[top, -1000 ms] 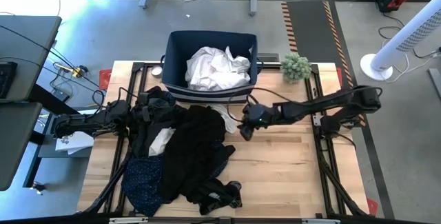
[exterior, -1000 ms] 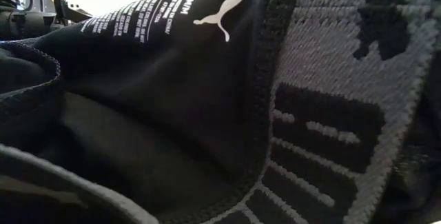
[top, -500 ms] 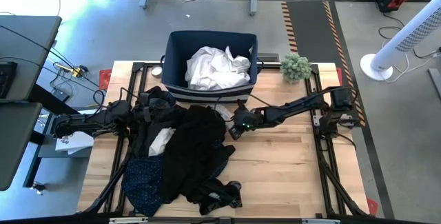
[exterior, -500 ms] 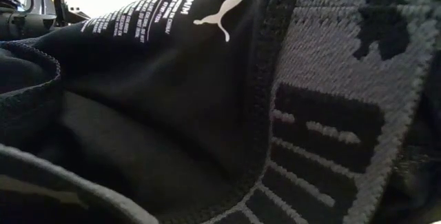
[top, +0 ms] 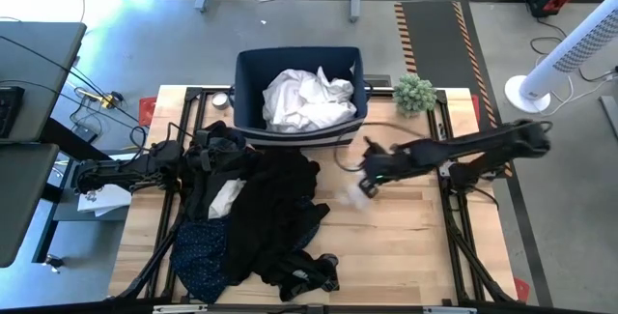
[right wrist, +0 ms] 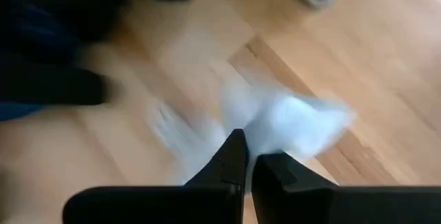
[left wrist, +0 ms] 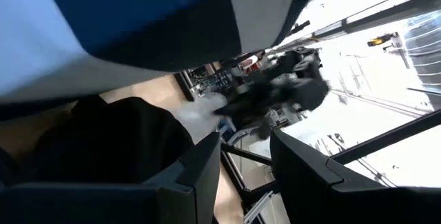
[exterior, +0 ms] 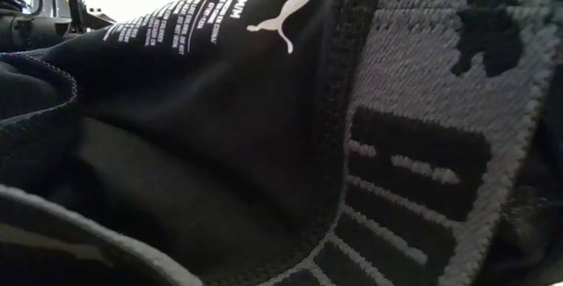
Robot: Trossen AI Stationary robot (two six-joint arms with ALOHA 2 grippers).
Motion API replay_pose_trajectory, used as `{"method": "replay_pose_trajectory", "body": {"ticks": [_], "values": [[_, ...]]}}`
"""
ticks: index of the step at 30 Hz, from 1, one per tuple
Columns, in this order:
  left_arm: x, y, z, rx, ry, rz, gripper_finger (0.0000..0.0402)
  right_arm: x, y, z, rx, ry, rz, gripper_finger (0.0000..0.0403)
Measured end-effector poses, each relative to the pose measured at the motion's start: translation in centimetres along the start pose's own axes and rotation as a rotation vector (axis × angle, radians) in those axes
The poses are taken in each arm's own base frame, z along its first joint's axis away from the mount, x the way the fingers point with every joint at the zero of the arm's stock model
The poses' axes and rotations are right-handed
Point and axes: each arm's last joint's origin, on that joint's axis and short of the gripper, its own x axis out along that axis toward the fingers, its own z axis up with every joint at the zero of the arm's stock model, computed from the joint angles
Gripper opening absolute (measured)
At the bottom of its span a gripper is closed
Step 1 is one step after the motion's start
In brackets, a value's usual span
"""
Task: Sort clothes
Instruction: Put the top white sock into the laundry bin
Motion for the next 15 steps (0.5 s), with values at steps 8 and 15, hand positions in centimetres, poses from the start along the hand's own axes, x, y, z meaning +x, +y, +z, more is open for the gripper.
{"method": "replay_pose_trajectory", "body": {"ticks": [8,15], "values": [[0.0,0.0,0.0,0.001,-0.006,0.004,0.0126,-10.5,-2.2,1.3,-0.057,-0.177,0.3,0.0001],[0.0,0.0,0.0,0.001,-0.009,0.007,0.0126,-17.7,-1.8,5.0,-0.166,-0.403,0.518,0.0001]]}}
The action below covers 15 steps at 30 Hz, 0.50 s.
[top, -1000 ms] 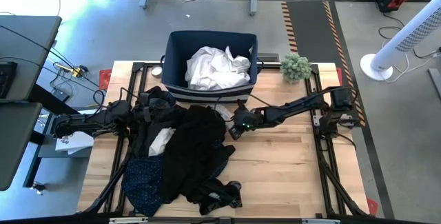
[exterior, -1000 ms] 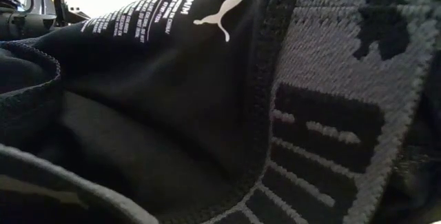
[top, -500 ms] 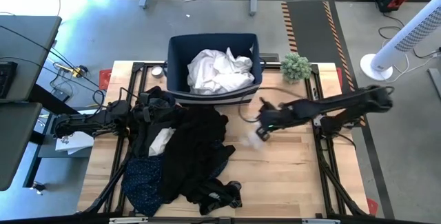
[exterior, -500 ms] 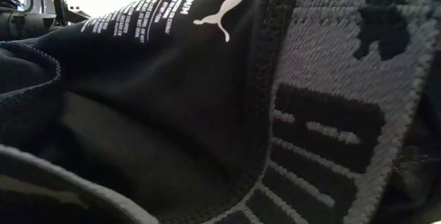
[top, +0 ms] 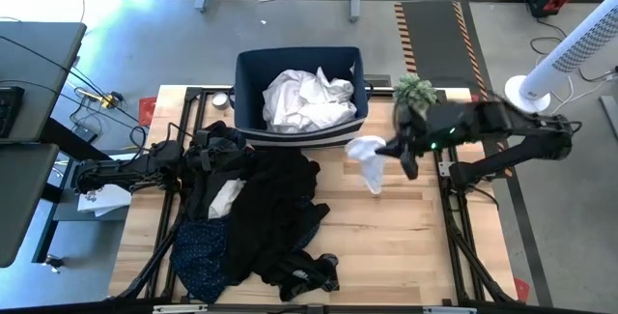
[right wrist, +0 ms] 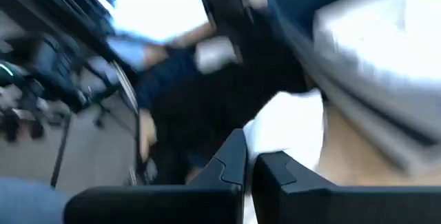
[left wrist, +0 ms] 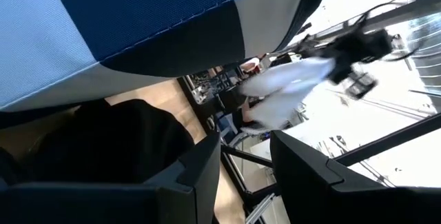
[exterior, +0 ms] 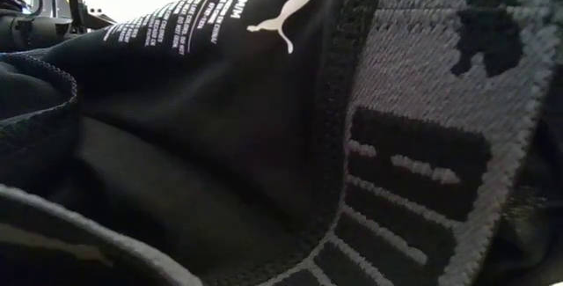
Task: Sort clothes
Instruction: Put the top white sock into the laundry bin
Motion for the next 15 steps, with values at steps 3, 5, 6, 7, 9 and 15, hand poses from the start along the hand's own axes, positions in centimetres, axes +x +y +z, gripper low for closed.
{"method": "replay_pose_trajectory", "body": {"ticks": [3,5,6,7,9,15], "values": [[0.0,0.0,0.0,-0.001,0.0,0.0,0.0126,-1.1,0.9,3.4,-0.068,-0.152,0.031,0.0001],[0.0,0.0,0.0,-0.001,0.0,0.0,0.0126,-1.5,1.3,5.8,-0.124,-0.256,0.021,0.0],[0.0,0.0,0.0,-0.004,0.0,0.0,0.0126,-1.6,1.5,7.0,-0.151,-0.303,0.007,0.0],[0.0,0.0,0.0,-0.012,0.0,0.0,0.0126,-1.6,1.5,8.1,-0.179,-0.341,-0.014,0.0],[0.0,0.0,0.0,-0.026,-0.001,0.001,0.0126,-1.5,1.2,10.2,-0.234,-0.408,-0.085,0.0],[0.0,0.0,0.0,-0.027,-0.001,0.001,0.0126,0.7,-1.5,14.9,-0.334,-0.471,-0.355,0.0]]}}
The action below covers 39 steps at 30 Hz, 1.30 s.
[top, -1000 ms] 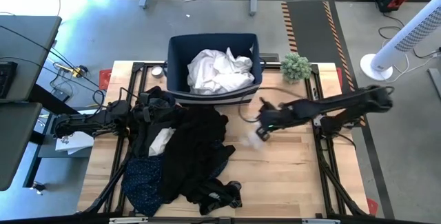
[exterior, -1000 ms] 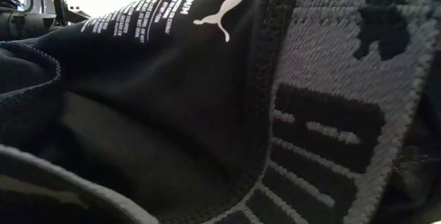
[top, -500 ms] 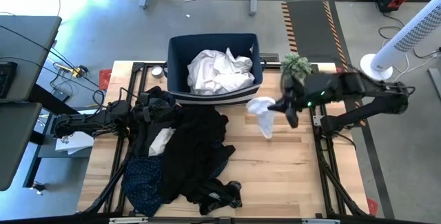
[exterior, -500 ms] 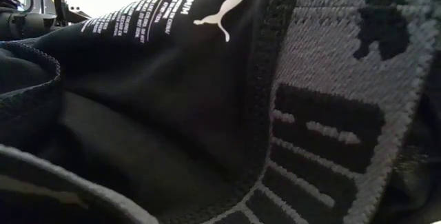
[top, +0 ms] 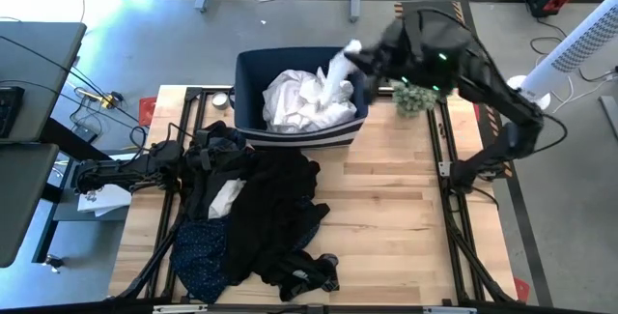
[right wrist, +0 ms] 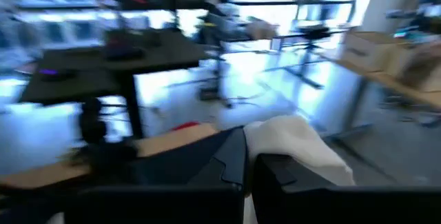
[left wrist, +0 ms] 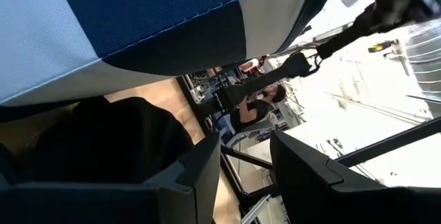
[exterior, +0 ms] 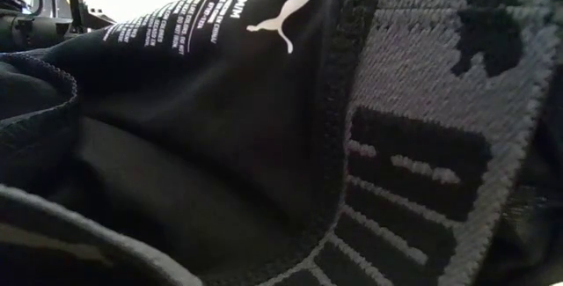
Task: Sort clothes
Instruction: Put the top white sock into the laundry bin
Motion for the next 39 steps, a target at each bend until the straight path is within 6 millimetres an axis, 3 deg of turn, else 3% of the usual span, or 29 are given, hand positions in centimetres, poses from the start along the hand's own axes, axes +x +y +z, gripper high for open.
{"method": "replay_pose_trajectory", "body": {"ticks": [3,7,15,20,28,39], "values": [[0.0,0.0,0.0,0.0,0.0,0.0,0.0126,2.4,-1.3,-0.2,-0.029,0.027,-0.063,0.0],[0.0,0.0,0.0,0.0,0.001,0.0,0.0126,5.1,-2.5,-2.2,-0.042,0.162,-0.111,0.0014],[0.0,0.0,0.0,0.001,0.008,-0.004,0.0126,8.8,-3.7,-7.3,-0.022,0.52,-0.168,0.0108],[0.0,0.0,0.0,0.0,0.008,-0.005,0.0126,8.8,-3.7,-7.7,0.029,0.559,-0.184,0.0146],[0.0,0.0,0.0,0.0,0.008,-0.004,0.0126,9.4,-4.0,-7.0,0.069,0.474,-0.12,0.0162],[0.0,0.0,0.0,0.002,0.006,0.0,0.0126,10.4,-7.1,-7.6,0.109,0.465,-0.225,0.0296]]}}
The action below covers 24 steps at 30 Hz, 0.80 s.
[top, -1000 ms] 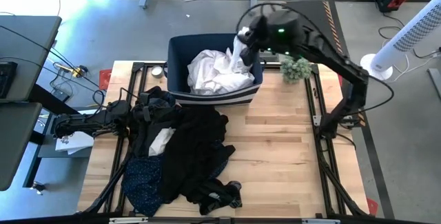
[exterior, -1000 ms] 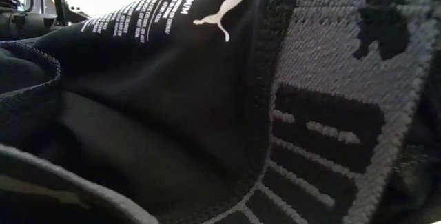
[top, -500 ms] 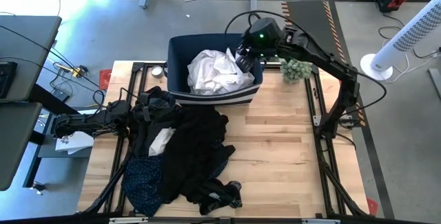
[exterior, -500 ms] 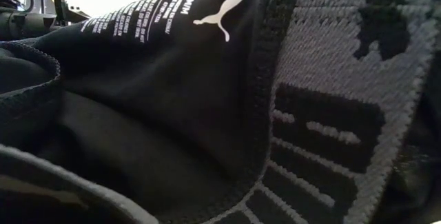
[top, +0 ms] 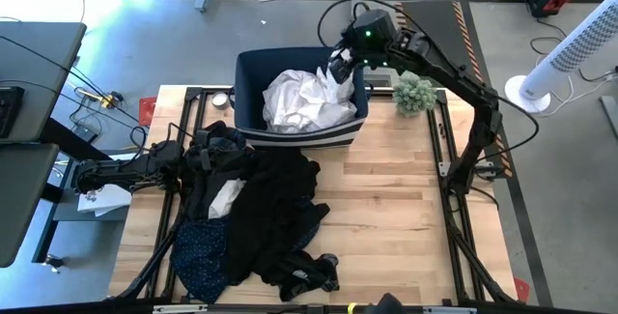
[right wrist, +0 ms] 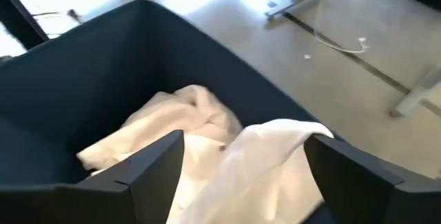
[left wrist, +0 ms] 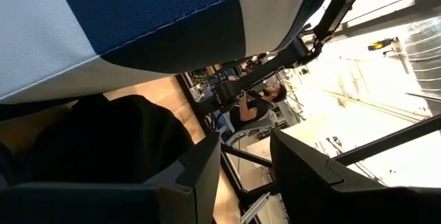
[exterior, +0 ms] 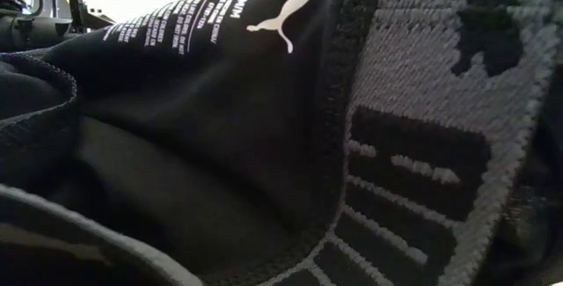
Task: Sort clothes
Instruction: Put the top white sock into the laundry bin
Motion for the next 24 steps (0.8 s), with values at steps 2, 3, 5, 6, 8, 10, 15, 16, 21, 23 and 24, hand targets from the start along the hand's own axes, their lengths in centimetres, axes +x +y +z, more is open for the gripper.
{"method": "replay_pose_trajectory", "body": {"ticks": [2,3,5,6,8,10,15,16,21,23,24], "values": [[0.0,0.1,0.0,0.001,-0.002,0.008,0.0126,0.0,0.0,0.0,0.0,0.013,0.083,0.0301],[0.0,0.1,0.0,0.002,-0.002,0.013,0.0126,0.0,0.0,-0.1,0.0,0.027,0.162,0.0302],[0.0,0.2,-0.1,0.003,0.001,0.02,0.0126,0.3,0.1,-0.3,0.006,0.062,0.368,0.0303],[0.0,0.2,-0.1,0.003,0.001,0.02,0.0126,0.4,0.2,-0.4,0.013,0.085,0.468,0.0303],[0.0,0.2,-0.1,0.003,0.001,0.02,0.0126,1.2,0.1,-0.8,0.026,0.131,0.522,0.0303],[0.0,0.2,-0.1,0.003,0.001,0.02,0.0126,2.1,-0.3,-1.0,0.073,0.148,0.309,0.0303],[0.0,0.2,-0.1,0.003,0.002,0.02,0.0126,3.9,-0.7,-1.9,0.107,0.218,0.135,0.0303],[0.0,0.2,-0.1,0.003,0.002,0.02,0.0126,4.4,-0.4,-1.9,0.098,0.224,0.183,0.0303],[0.0,0.2,-0.1,0.003,0.002,0.021,0.0126,8.3,0.6,-2.3,0.1,0.229,0.271,0.0299],[0.0,0.2,-0.1,0.003,0.002,0.02,0.0126,10.5,1.1,-2.9,0.1,0.24,0.289,0.029],[0.0,0.2,-0.1,0.003,0.002,0.021,0.0126,11.6,1.5,-3.3,0.098,0.253,0.292,0.0283]]}}
